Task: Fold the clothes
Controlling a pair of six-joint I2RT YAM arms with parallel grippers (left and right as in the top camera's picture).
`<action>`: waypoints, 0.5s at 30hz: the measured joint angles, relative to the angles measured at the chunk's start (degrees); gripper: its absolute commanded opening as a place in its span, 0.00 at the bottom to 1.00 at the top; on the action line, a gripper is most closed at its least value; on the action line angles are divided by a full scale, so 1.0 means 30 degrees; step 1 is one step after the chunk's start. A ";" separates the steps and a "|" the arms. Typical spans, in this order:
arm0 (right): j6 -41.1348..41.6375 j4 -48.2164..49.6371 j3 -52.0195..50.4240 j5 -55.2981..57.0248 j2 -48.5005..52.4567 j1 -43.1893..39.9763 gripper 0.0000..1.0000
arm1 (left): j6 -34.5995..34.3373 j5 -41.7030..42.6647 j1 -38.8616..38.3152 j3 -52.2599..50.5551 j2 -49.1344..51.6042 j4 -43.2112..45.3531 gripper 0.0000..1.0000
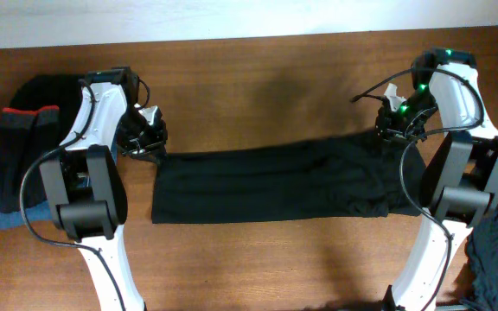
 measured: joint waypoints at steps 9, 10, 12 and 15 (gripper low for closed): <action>0.0160 0.0102 -0.0437 0.0168 0.0000 0.0000 0.34 | 0.0000 0.0000 0.0000 0.0000 0.0000 0.0000 0.20; 0.0160 0.0102 -0.0437 0.0168 0.0000 0.0000 0.34 | 0.0000 0.0000 0.0000 0.0000 0.0000 0.0000 0.20; 0.0168 0.0109 -0.0437 0.0168 0.0000 0.0000 0.33 | 0.0000 0.0000 0.0000 0.0000 0.0000 0.0000 0.20; 0.0153 0.0146 -0.0452 0.0182 0.0000 0.0000 0.16 | 0.0000 0.0000 0.0000 0.0000 0.0000 0.0000 0.20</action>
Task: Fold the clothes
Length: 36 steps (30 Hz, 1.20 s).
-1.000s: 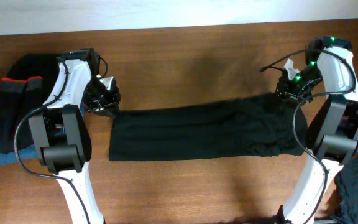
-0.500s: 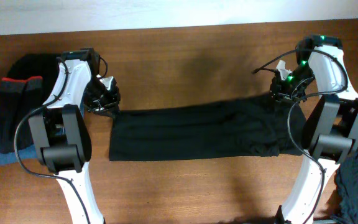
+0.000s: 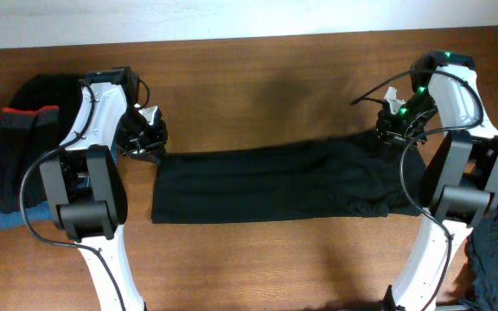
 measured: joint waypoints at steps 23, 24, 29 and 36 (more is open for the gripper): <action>-0.1763 -0.2259 -0.0845 -0.0510 0.0000 0.0000 0.04 | 0.0000 0.0000 0.0000 0.0000 0.0000 0.0000 0.20; -0.2047 -0.2659 -0.0860 -0.0532 0.0000 0.0000 0.04 | 0.0000 0.0000 0.0000 0.0000 0.0000 0.0000 0.20; -0.2229 -0.3585 -0.0860 0.0423 -0.0036 0.0000 0.04 | 0.0000 0.0000 0.0000 0.0000 0.0000 -0.0007 0.20; -0.0678 -0.3504 -0.1013 0.3330 -0.0036 -0.0175 0.04 | 0.0007 0.0000 0.0000 0.0000 0.0000 -0.0007 0.20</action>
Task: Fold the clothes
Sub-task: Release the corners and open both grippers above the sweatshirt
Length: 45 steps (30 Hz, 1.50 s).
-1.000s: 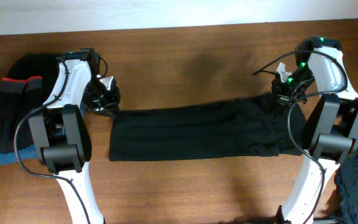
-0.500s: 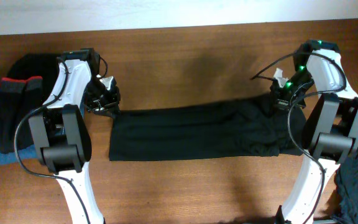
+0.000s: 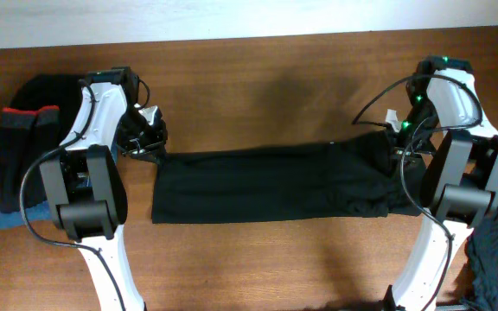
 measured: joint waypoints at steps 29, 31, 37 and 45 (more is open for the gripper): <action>0.2171 0.4044 -0.3402 0.3541 -0.0029 -0.0692 0.20 | -0.0007 0.0000 0.0000 0.0000 0.0000 0.0321 0.20; 0.2135 0.4758 -0.3402 0.3519 -0.0029 -0.0692 0.17 | -0.0007 -0.0007 0.0000 0.0000 0.0000 0.0437 0.20; 0.2229 0.5581 -0.3271 0.2477 -0.0051 -0.0685 0.18 | -0.0022 -0.0109 0.0000 0.0000 0.0000 0.1064 0.32; 0.2222 0.5668 -0.1035 0.0772 -0.2710 -0.0685 0.18 | 0.0000 -0.0138 0.0007 0.0000 0.0000 0.1093 0.38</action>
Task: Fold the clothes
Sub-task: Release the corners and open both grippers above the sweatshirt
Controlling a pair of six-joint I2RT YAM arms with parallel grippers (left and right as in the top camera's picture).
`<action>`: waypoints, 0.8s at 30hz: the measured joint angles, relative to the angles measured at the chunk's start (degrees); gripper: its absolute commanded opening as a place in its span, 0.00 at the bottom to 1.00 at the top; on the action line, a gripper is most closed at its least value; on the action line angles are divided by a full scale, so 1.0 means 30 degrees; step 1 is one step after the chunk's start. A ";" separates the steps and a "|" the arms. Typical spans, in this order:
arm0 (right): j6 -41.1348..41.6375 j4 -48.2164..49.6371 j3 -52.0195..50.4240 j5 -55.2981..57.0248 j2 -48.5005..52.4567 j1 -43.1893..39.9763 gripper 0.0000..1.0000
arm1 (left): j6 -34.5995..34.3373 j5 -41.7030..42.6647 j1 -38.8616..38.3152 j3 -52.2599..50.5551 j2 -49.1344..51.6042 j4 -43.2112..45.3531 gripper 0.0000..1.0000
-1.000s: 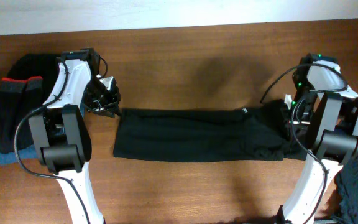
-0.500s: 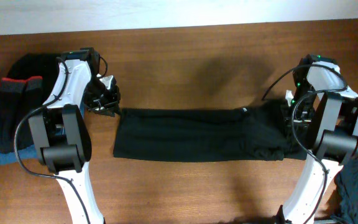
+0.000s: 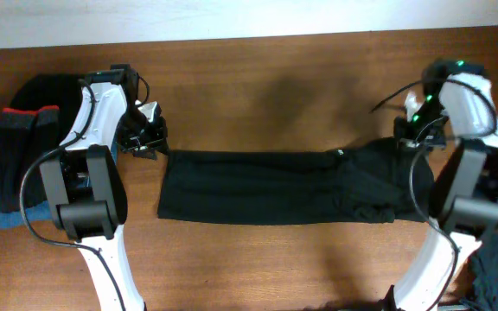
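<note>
A long black garment [image 3: 275, 186] lies flat across the middle of the brown table [image 3: 258, 86], folded into a band, with its right end bunched and wrinkled. My left gripper [image 3: 150, 138] sits just above the band's top left corner. From overhead its jaws cannot be made out, nor whether they touch the cloth. My right gripper [image 3: 415, 136] is at the top right corner, shut on the cloth there, which rises toward it.
A stack of folded clothes [image 3: 15, 147], black with red-trimmed pieces and a blue one underneath, lies at the far left. Another dark heap of cloth sits at the lower right corner. The table's back edge meets a white wall.
My right gripper has moved right and slightly down with the garment's corner. The whole band has shifted right, its left edge a little farther from my left gripper, which rose slightly.
At first both grippers stood at the band's top corners, the right one farther in over the cloth. The right gripper then stood farther right at each moment while the left stayed put. The garment now lies longer and shifted right.
</note>
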 measured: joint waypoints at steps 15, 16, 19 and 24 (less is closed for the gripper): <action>-0.0022 -0.0313 0.0874 -0.1005 -0.4124 0.0000 0.19 | 0.0590 -0.0029 0.0000 0.0000 0.0000 0.0073 0.58; -0.0044 -0.0321 0.0874 -0.1056 -0.4124 0.0000 0.19 | 0.0831 -0.0022 0.0000 0.0000 0.0000 0.0073 0.58; -0.0058 -0.0321 0.0874 -0.1115 -0.4116 0.0000 0.19 | 0.1246 -0.0007 0.0000 0.0000 0.0000 0.0073 0.59; -0.0051 -0.0321 0.0874 -0.1144 -0.4116 0.0000 0.19 | 0.2251 0.1093 -0.0007 -0.0044 0.0000 0.0073 0.59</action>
